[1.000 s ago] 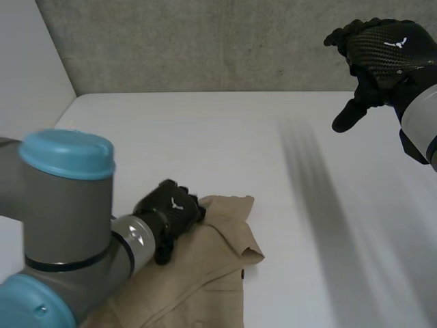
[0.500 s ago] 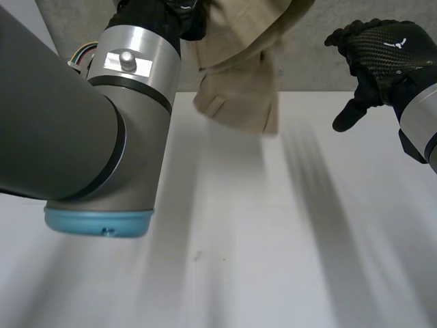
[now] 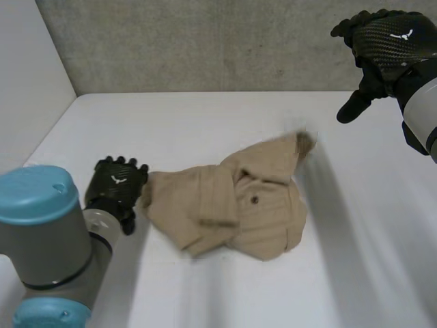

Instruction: Fold the shorts.

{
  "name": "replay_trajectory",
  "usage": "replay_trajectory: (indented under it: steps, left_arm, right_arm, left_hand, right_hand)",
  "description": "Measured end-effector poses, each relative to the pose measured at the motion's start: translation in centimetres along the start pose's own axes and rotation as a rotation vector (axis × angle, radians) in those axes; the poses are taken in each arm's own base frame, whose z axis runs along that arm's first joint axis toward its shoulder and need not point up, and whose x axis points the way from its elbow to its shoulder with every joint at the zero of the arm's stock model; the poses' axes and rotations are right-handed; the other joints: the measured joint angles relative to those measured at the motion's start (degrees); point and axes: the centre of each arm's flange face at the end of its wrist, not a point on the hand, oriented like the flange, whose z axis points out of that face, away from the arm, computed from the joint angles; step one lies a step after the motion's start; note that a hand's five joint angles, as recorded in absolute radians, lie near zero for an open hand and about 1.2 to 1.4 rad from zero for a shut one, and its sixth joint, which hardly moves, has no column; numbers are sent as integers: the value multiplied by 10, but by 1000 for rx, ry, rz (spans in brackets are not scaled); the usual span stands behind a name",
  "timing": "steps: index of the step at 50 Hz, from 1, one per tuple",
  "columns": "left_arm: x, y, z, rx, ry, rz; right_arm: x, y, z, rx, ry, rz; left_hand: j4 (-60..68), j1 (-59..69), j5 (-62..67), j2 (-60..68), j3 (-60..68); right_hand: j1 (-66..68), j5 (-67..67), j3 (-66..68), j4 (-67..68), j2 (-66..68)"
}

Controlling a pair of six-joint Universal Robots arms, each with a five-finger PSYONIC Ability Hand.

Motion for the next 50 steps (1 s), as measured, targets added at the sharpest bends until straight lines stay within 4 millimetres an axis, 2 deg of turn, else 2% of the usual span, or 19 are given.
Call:
replay_trajectory:
  steps: [2,4,7,8,9,12,15,16,19,20,23,26,29,30,35,41,50]
  left_arm:
    - [-3,-1,0,2,-6,24]
    - [-12,-15,-2,44,-27,99]
    - [-19,-48,-12,163,-52,123]
    - [-19,-48,-12,163,-52,123]
    - [-20,-67,-19,233,-58,108]
    - [-17,-87,-27,304,-50,77]
    - [5,-118,-39,411,20,1]
    - [5,-118,-39,411,20,1]
    - [29,-131,-41,441,93,-37]
    - [41,-133,-38,440,123,-45]
    - [52,-133,-33,432,149,-48]
    - [82,-129,-16,407,214,-38]
    - [93,-127,-9,408,244,-31]
    - [105,-126,-3,417,279,-22]
    - [130,-123,13,445,361,-4]
    - [150,-119,31,465,400,3]
    - [162,-119,53,492,401,-3]
  right_arm:
    - [0,1,1,-3,-1,0]
    - [-2,8,6,-20,-7,0]
    - [-5,16,14,-44,-15,1]
    - [-5,16,14,-44,-15,1]
    - [-6,20,18,-56,-17,1]
    - [-5,22,21,-63,-16,1]
    - [-3,24,24,-73,-11,1]
    - [-3,24,24,-73,-11,1]
    - [1,25,26,-80,-1,-5]
    - [3,26,26,-85,5,-12]
    - [4,28,26,-90,9,-18]
    - [7,31,27,-99,15,-36]
    - [8,32,27,-101,18,-42]
    - [9,32,27,-103,21,-46]
    - [10,35,28,-110,22,-47]
    - [9,40,31,-125,18,-47]
    - [6,50,34,-151,10,-45]
  left_hand:
    - [0,0,0,0,0]
    - [-4,0,0,-6,-2]
    - [-4,0,0,-7,-2]
    - [-4,0,0,-7,-2]
    - [-4,0,0,-7,-2]
    - [-4,0,0,-7,-2]
    - [-4,0,0,-7,-2]
    - [-4,0,0,-7,-2]
    - [-4,0,0,-7,-2]
    - [-4,0,0,-7,-2]
    - [-4,0,0,-7,-2]
    - [-4,0,0,-7,-2]
    - [-4,0,0,-7,-2]
    - [-4,0,0,-7,-2]
    - [-2,2,2,-4,-1]
    - [15,9,14,17,9]
    - [99,100,102,101,94]
  right_hand:
    - [0,0,0,0,0]
    - [0,0,0,0,0]
    - [0,0,0,0,0]
    - [0,0,0,0,0]
    - [0,0,0,0,0]
    - [0,0,0,0,0]
    - [0,0,0,0,0]
    - [0,0,0,0,0]
    - [0,0,0,0,0]
    - [0,0,0,0,0]
    - [0,0,0,0,0]
    - [0,0,0,0,0]
    - [0,0,0,0,0]
    - [0,0,0,0,0]
    - [0,0,0,0,0]
    - [0,0,0,0,0]
    - [0,0,0,0,0]
